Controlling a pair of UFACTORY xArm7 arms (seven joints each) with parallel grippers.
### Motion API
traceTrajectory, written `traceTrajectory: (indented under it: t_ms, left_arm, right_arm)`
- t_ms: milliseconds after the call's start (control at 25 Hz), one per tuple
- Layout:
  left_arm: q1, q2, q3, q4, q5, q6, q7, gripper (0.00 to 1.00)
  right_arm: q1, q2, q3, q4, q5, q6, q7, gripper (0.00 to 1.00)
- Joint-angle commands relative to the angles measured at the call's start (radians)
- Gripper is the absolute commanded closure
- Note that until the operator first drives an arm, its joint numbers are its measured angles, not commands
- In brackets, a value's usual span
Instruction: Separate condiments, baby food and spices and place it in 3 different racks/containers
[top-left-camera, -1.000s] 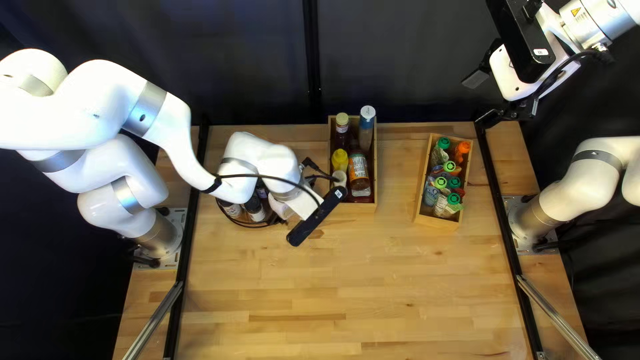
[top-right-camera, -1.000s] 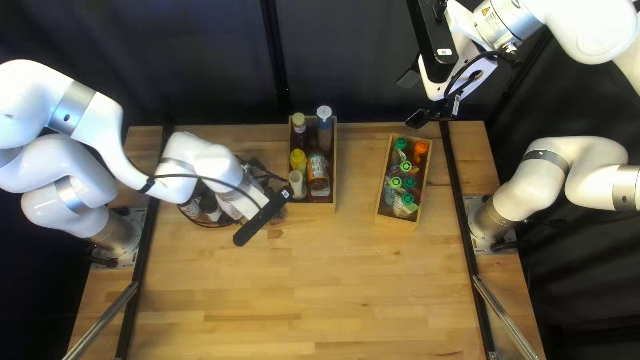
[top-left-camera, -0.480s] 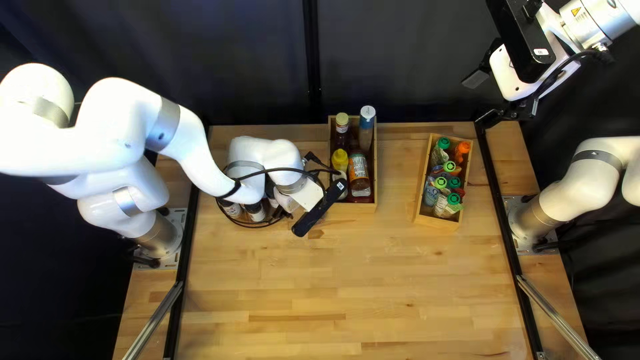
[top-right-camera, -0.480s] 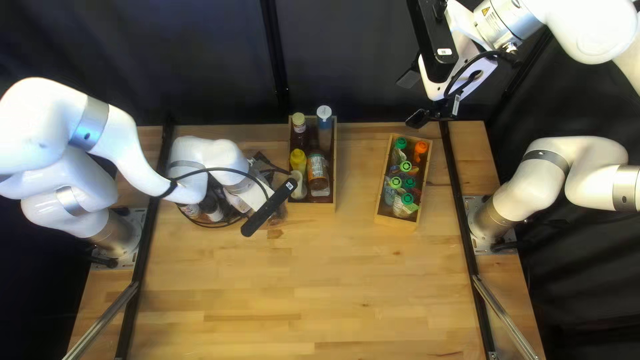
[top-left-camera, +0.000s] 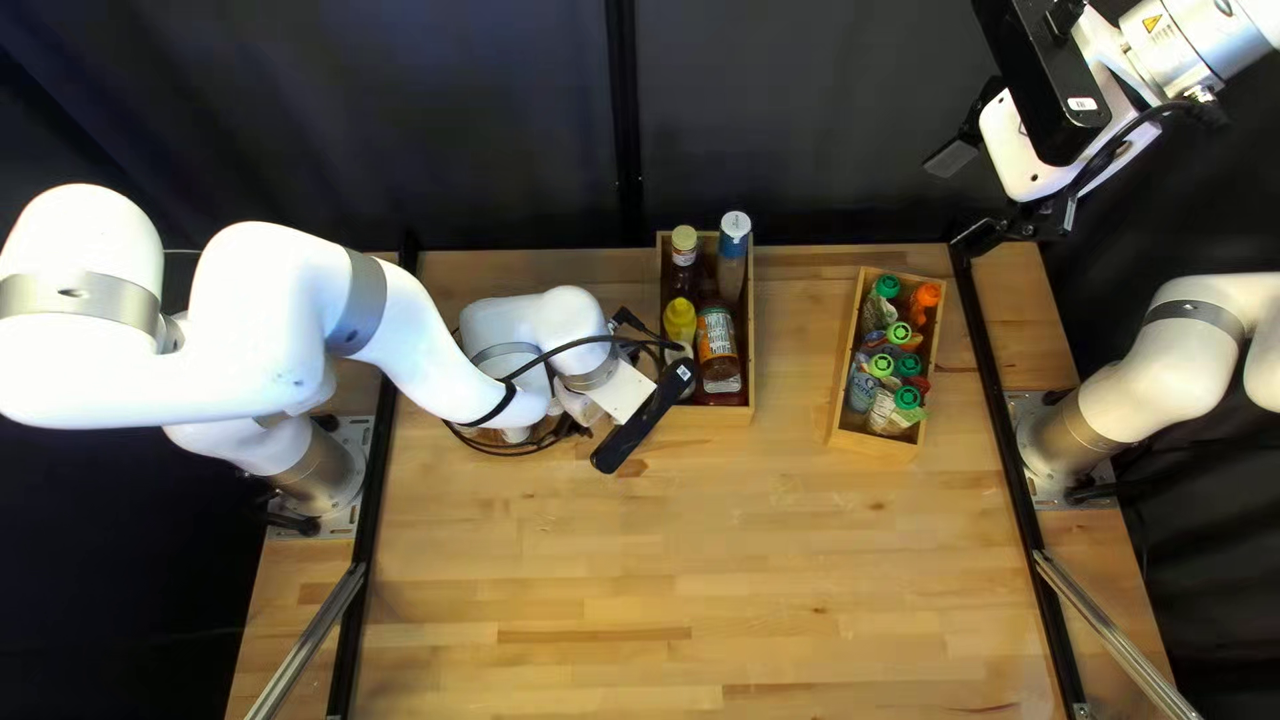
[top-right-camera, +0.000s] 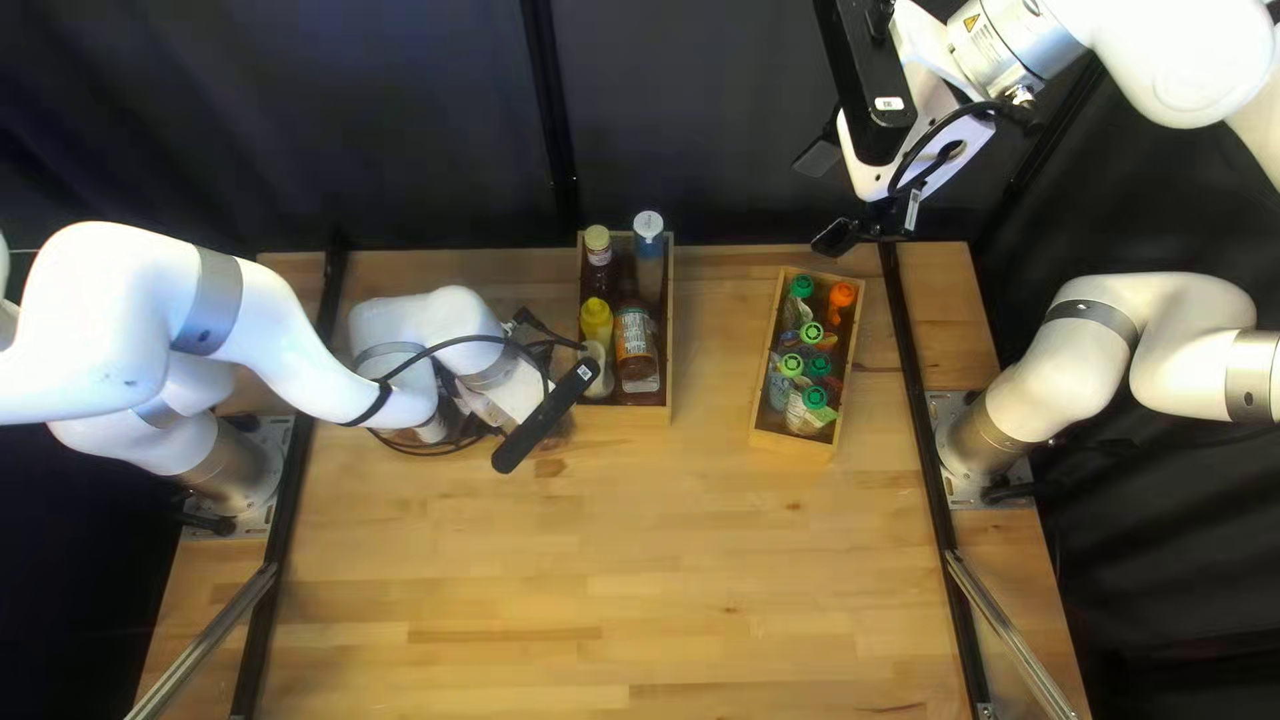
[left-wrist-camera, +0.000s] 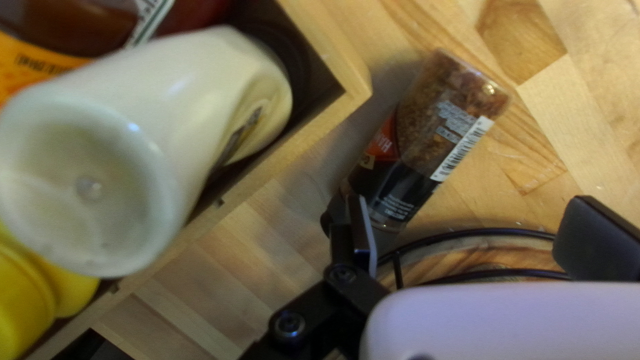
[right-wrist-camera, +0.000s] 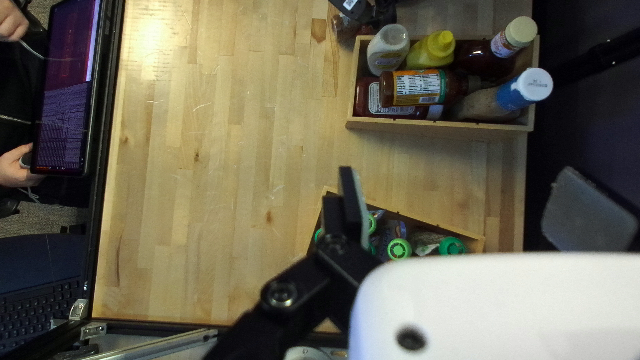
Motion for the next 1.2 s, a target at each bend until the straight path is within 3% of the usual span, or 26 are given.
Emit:
traceTrajectory:
  t_ms: [40,320,600,960,1040,1120,1200]
  left_arm:
    - [0.087,0.045,-0.093,0.013,-0.094,-0.024,0.065,0.00]
    - [0.111,0.060,-0.119,0.016,-0.125,-0.034,0.086,0.00]
    - [0.190,0.112,-0.202,0.039,-0.204,-0.033,0.151,0.00]
    - [0.212,0.125,-0.222,0.053,-0.223,-0.024,0.169,0.00]
    - [0.215,0.129,-0.227,0.054,-0.229,-0.029,0.170,0.12]
    - [0.215,0.130,-0.229,0.052,-0.232,-0.033,0.169,0.50]
    - [0.214,0.131,-0.230,0.050,-0.234,-0.038,0.169,0.60]
  right_arm:
    - [0.000,0.000,0.000,0.000,0.000,0.000,0.000,0.00]
    - [0.000,0.000,0.000,0.000,0.000,0.000,0.000,0.00]
    - [0.000,0.000,0.000,0.000,0.000,0.000,0.000,0.00]
    - [0.000,0.000,0.000,0.000,0.000,0.000,0.000,0.00]
    - [0.000,0.000,0.000,0.000,0.000,0.000,0.000,0.00]
    - [0.000,0.000,0.000,0.000,0.000,0.000,0.000,0.00]
    - [0.000,0.000,0.000,0.000,0.000,0.000,0.000,0.00]
